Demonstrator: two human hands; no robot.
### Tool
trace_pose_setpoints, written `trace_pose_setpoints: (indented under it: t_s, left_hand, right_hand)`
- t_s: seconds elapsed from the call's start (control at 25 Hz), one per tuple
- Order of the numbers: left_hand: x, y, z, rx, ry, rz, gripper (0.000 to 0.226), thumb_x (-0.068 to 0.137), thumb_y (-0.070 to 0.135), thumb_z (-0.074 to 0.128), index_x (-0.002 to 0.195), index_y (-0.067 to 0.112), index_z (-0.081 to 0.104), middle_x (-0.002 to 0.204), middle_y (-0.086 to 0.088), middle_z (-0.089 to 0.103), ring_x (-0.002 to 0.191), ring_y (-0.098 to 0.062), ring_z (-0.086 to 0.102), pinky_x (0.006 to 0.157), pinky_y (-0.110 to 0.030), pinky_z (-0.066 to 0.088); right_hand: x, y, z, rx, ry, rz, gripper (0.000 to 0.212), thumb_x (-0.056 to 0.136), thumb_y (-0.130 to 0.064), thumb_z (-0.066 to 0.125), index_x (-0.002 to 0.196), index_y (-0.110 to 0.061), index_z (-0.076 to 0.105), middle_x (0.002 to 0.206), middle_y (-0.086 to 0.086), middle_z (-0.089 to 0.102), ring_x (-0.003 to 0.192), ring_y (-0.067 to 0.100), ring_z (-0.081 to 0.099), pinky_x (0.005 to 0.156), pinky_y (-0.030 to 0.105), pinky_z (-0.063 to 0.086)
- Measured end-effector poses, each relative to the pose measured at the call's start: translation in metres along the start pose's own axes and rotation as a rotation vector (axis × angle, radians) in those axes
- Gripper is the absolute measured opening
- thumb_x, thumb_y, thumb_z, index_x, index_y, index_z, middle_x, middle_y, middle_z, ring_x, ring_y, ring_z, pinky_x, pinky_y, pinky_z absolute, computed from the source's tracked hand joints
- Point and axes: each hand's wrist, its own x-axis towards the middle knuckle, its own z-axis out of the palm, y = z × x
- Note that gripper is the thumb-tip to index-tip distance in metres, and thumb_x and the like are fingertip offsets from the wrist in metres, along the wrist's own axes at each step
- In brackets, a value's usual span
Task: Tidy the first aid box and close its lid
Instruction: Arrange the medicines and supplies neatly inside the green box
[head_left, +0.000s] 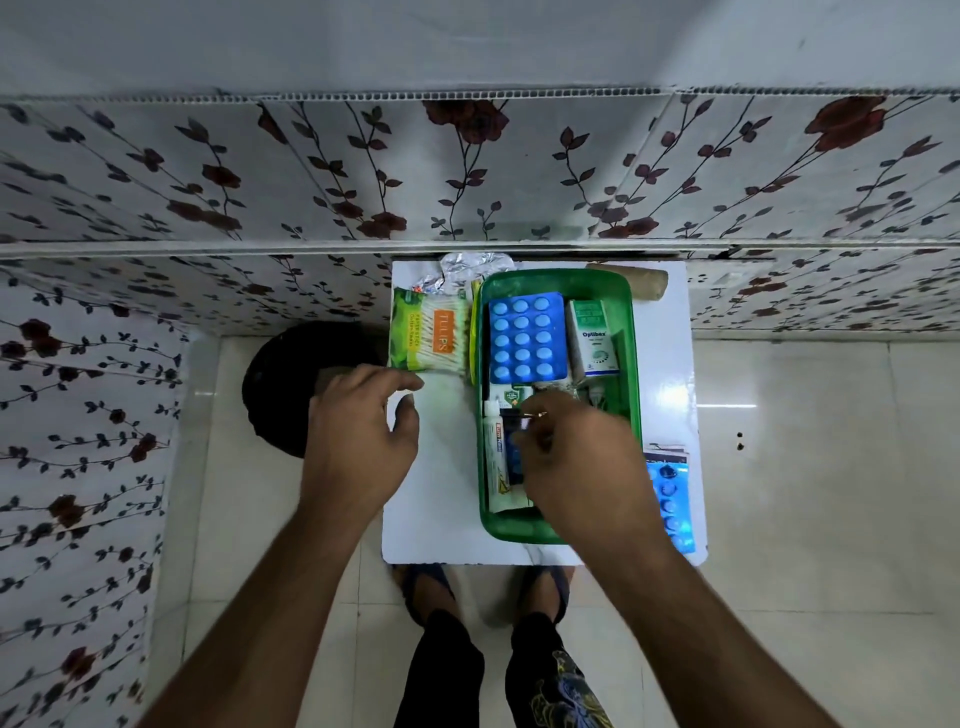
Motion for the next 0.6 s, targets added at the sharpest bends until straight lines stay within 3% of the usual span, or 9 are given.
trace_pose_setpoints:
  t_s: [0.12, 0.2, 0.28, 0.4, 0.6]
  left_hand:
    - [0.018, -0.002, -0.007, -0.061, -0.03, -0.03, 0.037, 0.081, 0.014, 0.069, 0.117, 0.022, 0.065, 0.11, 0.001, 0.058, 0.095, -0.021, 0.058, 0.083, -0.037, 0.051]
    - [0.041, -0.006, -0.011, 0.043, -0.113, 0.01, 0.058, 0.075, 0.019, 0.076, 0.13, 0.023, 0.056, 0.124, -0.005, 0.053, 0.111, -0.025, 0.053, 0.092, -0.033, 0.044]
    - [0.062, -0.006, -0.011, 0.204, -0.229, 0.095, 0.083, 0.068, 0.028, 0.082, 0.141, 0.023, 0.043, 0.141, -0.01, 0.043, 0.128, -0.031, 0.04, 0.102, -0.039, 0.036]
    - [0.081, -0.003, -0.004, 0.367, -0.348, 0.158, 0.103, 0.062, 0.037, 0.085, 0.149, 0.024, 0.03, 0.15, -0.008, 0.035, 0.136, -0.032, 0.029, 0.107, -0.05, 0.034]
    - [0.093, -0.001, 0.003, 0.445, -0.314, 0.243, 0.088, 0.063, 0.034, 0.083, 0.141, 0.02, 0.043, 0.134, -0.007, 0.051, 0.124, -0.033, 0.04, 0.095, -0.05, 0.041]
  right_hand:
    - [0.016, 0.018, -0.044, 0.249, 0.284, 0.091, 0.015, 0.086, -0.022, 0.066, 0.099, -0.022, 0.072, 0.08, -0.011, 0.073, 0.068, 0.011, 0.069, 0.063, 0.022, 0.054]
    - [0.045, 0.039, -0.07, 0.247, 0.416, 0.129, 0.017, 0.086, -0.019, 0.064, 0.101, -0.021, 0.073, 0.082, -0.01, 0.071, 0.073, 0.014, 0.07, 0.063, 0.016, 0.048]
    - [0.081, 0.059, -0.079, 0.133, 0.405, 0.125, 0.028, 0.085, -0.015, 0.062, 0.111, -0.02, 0.072, 0.097, -0.005, 0.073, 0.088, 0.019, 0.07, 0.074, 0.022, 0.047]
    - [0.124, 0.073, -0.07, -0.162, 0.245, -0.013, 0.045, 0.082, -0.012, 0.067, 0.126, -0.023, 0.065, 0.122, 0.005, 0.069, 0.107, 0.028, 0.065, 0.089, 0.035, 0.051]
    - [0.151, 0.075, -0.062, -0.486, 0.203, -0.097, 0.049, 0.083, -0.021, 0.071, 0.13, -0.024, 0.058, 0.122, 0.012, 0.062, 0.109, 0.039, 0.059, 0.081, 0.047, 0.053]
